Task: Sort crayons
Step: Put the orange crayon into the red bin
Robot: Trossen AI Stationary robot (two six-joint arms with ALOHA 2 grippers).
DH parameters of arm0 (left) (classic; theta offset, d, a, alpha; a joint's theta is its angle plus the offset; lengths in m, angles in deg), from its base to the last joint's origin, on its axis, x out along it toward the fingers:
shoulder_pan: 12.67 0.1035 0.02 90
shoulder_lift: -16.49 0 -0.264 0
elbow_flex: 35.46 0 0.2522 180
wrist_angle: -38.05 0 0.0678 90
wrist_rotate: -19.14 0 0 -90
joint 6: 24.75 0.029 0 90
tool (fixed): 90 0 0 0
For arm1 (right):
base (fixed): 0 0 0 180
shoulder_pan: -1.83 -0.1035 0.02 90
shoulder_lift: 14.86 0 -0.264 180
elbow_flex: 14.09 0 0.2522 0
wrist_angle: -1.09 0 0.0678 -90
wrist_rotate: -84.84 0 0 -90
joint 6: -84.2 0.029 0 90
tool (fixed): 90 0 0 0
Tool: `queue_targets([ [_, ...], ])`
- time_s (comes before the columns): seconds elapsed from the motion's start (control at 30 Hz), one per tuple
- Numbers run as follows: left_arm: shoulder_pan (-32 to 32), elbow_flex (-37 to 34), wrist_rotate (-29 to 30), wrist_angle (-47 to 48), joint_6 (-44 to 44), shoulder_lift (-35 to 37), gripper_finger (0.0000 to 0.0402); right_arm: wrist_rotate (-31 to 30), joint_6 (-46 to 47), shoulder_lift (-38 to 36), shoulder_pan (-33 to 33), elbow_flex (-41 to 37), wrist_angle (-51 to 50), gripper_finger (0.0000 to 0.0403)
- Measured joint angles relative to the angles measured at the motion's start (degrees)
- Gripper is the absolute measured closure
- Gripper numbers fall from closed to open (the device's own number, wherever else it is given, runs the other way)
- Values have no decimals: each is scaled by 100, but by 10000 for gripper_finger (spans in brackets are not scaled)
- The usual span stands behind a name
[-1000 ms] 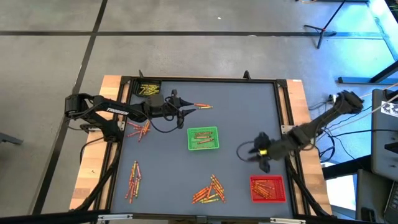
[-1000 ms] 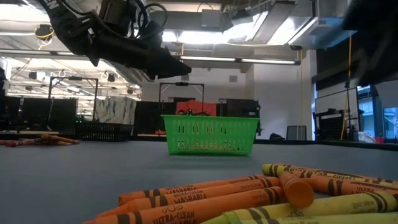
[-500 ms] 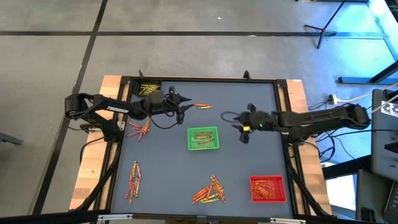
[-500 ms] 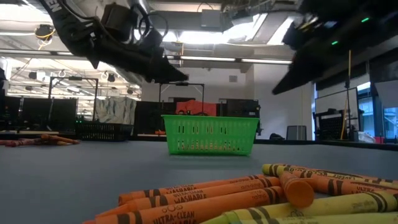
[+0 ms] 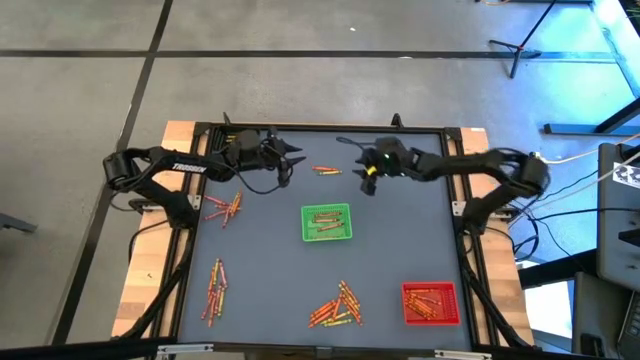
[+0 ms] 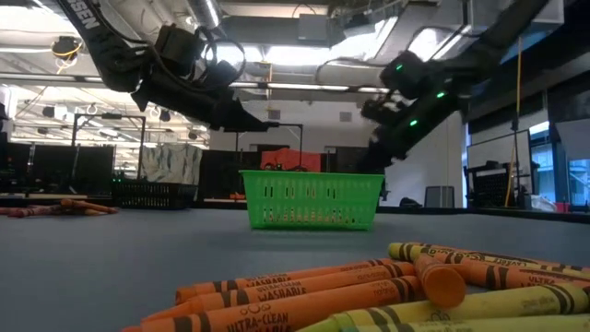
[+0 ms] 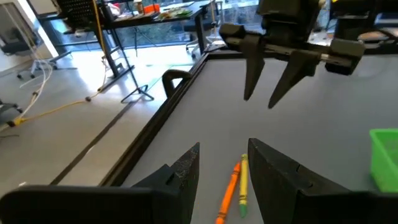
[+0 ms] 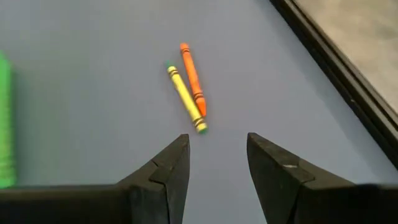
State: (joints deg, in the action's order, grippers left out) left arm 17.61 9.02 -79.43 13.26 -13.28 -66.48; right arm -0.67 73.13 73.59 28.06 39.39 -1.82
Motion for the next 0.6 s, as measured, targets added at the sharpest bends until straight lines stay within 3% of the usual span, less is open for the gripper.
queue_targets([
  [0.43,180,0,-16,-109,85,-3,282,659,-785,2096,268,2122,-861,247],
  [0.6,108,0,1,-95,65,-3,282,622,-866,2662,267,2799,-1527,247],
])
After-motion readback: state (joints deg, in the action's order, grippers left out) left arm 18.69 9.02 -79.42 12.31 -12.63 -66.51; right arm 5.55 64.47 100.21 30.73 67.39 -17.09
